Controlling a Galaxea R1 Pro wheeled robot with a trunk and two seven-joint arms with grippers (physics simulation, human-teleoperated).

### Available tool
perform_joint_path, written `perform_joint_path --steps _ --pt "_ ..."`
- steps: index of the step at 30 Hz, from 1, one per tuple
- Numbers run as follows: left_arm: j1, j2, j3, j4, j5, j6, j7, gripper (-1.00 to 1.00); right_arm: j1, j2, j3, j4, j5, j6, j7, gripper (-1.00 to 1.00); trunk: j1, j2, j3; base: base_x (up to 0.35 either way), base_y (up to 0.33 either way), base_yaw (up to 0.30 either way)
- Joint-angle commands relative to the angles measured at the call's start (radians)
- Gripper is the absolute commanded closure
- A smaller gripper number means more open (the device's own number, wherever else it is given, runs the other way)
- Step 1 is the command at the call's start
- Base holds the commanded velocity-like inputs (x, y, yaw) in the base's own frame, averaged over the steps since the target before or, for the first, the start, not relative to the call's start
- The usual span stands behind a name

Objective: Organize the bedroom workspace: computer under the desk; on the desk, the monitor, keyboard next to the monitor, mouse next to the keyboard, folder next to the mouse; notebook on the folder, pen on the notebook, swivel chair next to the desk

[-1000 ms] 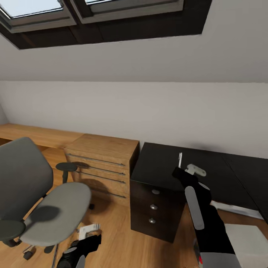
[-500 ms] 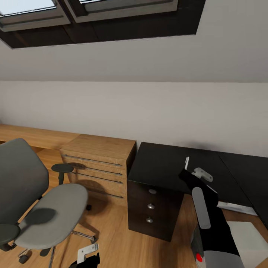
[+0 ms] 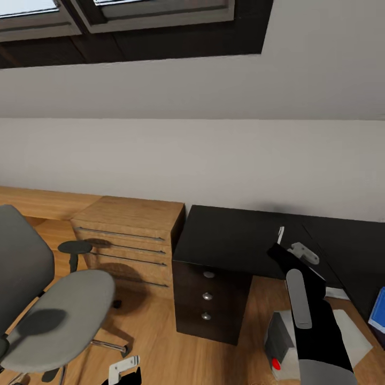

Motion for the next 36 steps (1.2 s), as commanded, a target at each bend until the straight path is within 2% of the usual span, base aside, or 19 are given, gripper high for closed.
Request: perform_joint_path --steps 1,15,36 --pt "0.0 0.001 -0.003 0.001 0.007 0.003 0.007 -1.0 -0.001 0.001 -0.008 -0.002 -0.012 0.003 -0.007 1.0 0.0 -0.001 0.0 0.0 0.0 -0.257" --pt "0.001 0.001 -0.003 0.027 0.007 0.001 0.008 -1.0 -0.001 0.001 -0.034 -0.002 -0.012 0.006 -0.007 1.0 0.0 -0.001 0.009 0.0 0.0 -0.267" --pt "0.0 0.001 -0.002 0.049 0.007 0.001 0.01 -1.0 -0.001 -0.001 -0.035 0.004 -0.007 -0.003 -0.005 1.0 0.0 -0.001 0.022 0.0 0.0 -0.271"
